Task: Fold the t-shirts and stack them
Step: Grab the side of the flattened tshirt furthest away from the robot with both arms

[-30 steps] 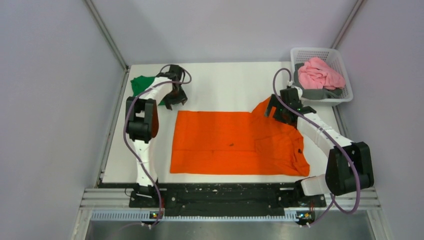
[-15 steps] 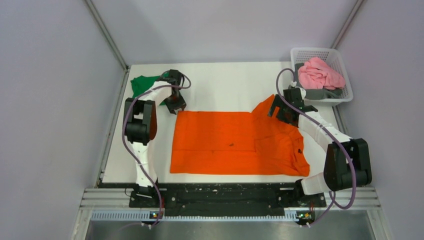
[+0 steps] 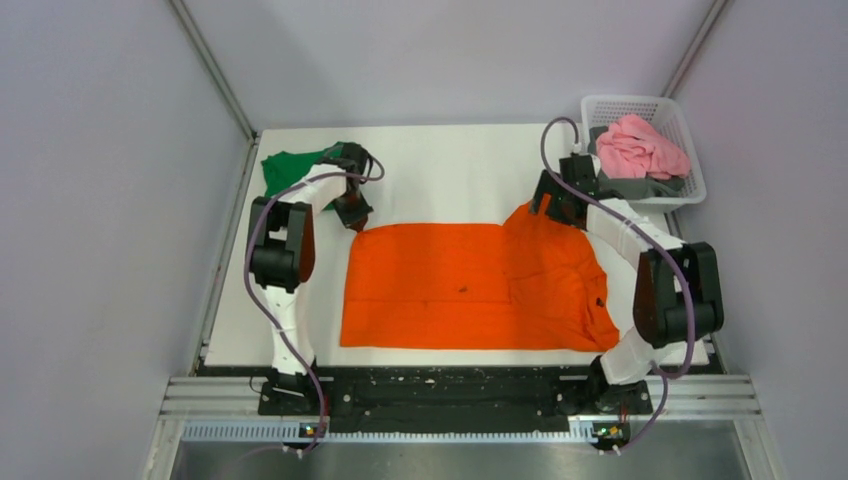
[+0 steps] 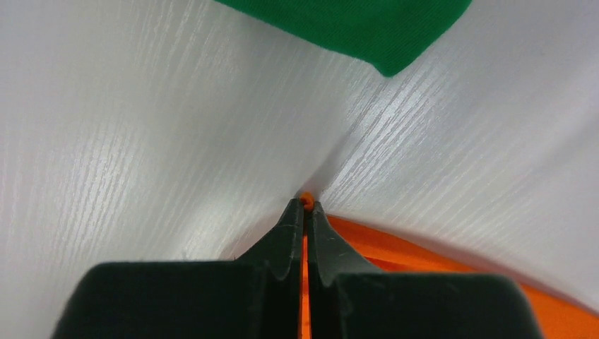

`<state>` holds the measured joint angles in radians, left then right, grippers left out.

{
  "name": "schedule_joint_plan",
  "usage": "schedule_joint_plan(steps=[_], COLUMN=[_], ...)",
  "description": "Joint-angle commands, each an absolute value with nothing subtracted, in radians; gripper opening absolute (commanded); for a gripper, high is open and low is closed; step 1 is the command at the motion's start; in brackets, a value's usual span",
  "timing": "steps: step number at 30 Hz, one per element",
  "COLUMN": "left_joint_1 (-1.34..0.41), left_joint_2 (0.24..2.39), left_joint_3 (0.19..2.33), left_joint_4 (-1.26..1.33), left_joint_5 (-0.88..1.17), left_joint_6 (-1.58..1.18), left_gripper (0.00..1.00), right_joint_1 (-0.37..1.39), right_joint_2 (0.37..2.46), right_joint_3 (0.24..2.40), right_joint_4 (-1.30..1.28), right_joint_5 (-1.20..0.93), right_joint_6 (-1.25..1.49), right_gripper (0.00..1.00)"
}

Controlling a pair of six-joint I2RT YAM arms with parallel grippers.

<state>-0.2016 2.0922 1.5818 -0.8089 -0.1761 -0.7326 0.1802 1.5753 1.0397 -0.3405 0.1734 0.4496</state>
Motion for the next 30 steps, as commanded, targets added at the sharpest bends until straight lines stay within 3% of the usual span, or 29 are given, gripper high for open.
schedule_joint_plan(steps=[1,11,23,29,30], left_joint_1=[-0.204,-0.173,-0.161,-0.142,-0.141], left_joint_2=[2.138,2.092,2.091,2.131,2.140], left_joint_3=[1.618,1.601,1.607,1.718,1.747], left_joint_4=[-0.848,-0.840,-0.851,-0.871,-0.880], left_joint_5=[-0.229,-0.273,-0.275,-0.266,-0.268], left_joint_6=[-0.746,-0.737,-0.729,-0.721,-0.719], left_gripper=[0.00,0.00,0.00,0.00,0.00], right_joint_1=[0.177,0.198,0.210,0.210,0.210], right_joint_2=[1.695,2.037,2.187,2.241,2.246], right_joint_3=[1.194,1.574,1.632,1.771,1.811], right_joint_4=[-0.250,-0.362,-0.440,-0.471,-0.473], right_joint_5=[0.147,0.120,0.088,0.125,0.137], right_joint_6=[0.400,0.359,0.359,0.335,0.329], right_gripper=[0.91,0.53,0.36,0.00,0.00])
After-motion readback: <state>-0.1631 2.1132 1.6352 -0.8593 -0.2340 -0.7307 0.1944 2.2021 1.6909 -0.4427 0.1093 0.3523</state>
